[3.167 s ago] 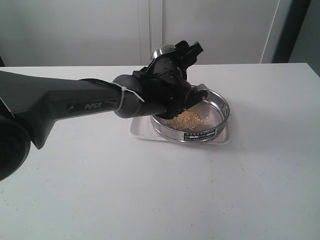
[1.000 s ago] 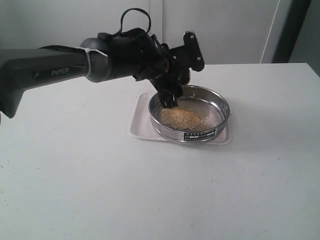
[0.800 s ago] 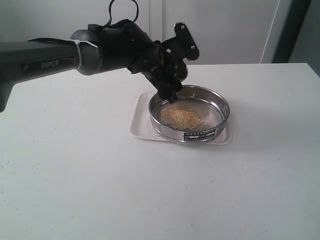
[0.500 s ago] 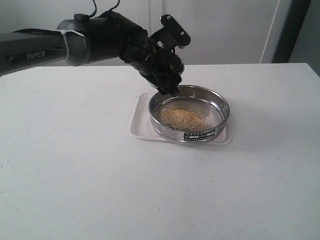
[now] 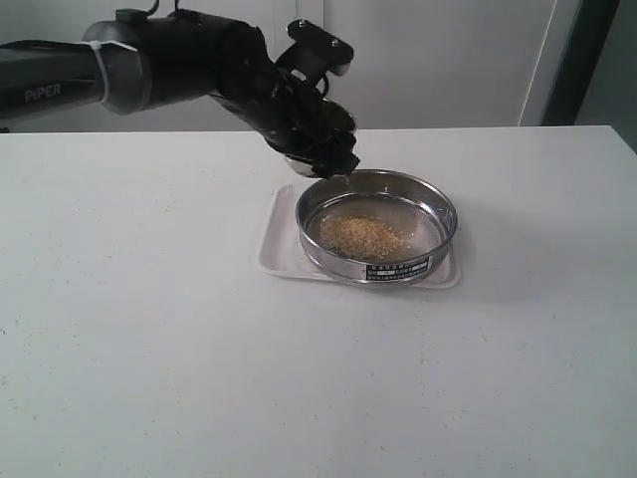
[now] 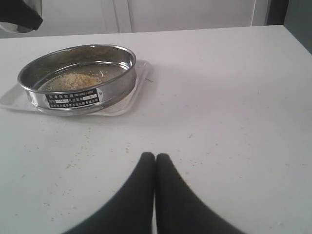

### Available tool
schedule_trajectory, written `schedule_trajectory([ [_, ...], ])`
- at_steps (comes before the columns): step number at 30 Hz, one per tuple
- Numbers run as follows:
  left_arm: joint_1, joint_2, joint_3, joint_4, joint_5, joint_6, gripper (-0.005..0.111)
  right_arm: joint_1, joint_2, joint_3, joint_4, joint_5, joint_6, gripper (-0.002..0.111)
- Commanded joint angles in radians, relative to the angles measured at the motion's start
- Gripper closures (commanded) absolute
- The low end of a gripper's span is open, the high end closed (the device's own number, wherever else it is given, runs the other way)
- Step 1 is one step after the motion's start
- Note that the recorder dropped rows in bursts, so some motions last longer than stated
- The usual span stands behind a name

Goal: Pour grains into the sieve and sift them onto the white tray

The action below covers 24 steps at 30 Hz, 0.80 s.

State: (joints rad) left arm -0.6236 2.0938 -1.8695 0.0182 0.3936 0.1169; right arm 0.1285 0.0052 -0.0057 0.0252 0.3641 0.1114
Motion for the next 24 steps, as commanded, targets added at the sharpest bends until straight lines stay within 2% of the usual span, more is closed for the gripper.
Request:
schedule_trajectory([
  [1,0.043,-0.03,0.023,-0.099,0.042,-0.006,0.107,0.003,-0.005,0.006,0.005,-0.014,-0.002,0.108],
  [4,0.076,-0.058,0.067,-0.13,0.063,-0.009,0.107,0.003,-0.005,0.006,0.005,-0.014,-0.002,0.108],
  [8,0.124,-0.101,0.15,-0.143,0.018,-0.024,0.107,0.003,-0.005,0.006,0.005,-0.014,-0.002,0.108],
  [18,0.224,-0.172,0.403,-0.175,-0.184,-0.037,0.107,0.003,-0.005,0.006,0.005,-0.014,-0.002,0.108],
  [24,0.244,-0.198,0.503,-0.177,-0.308,-0.043,0.107,0.003,-0.005,0.006,0.005,-0.014,-0.002,0.108],
])
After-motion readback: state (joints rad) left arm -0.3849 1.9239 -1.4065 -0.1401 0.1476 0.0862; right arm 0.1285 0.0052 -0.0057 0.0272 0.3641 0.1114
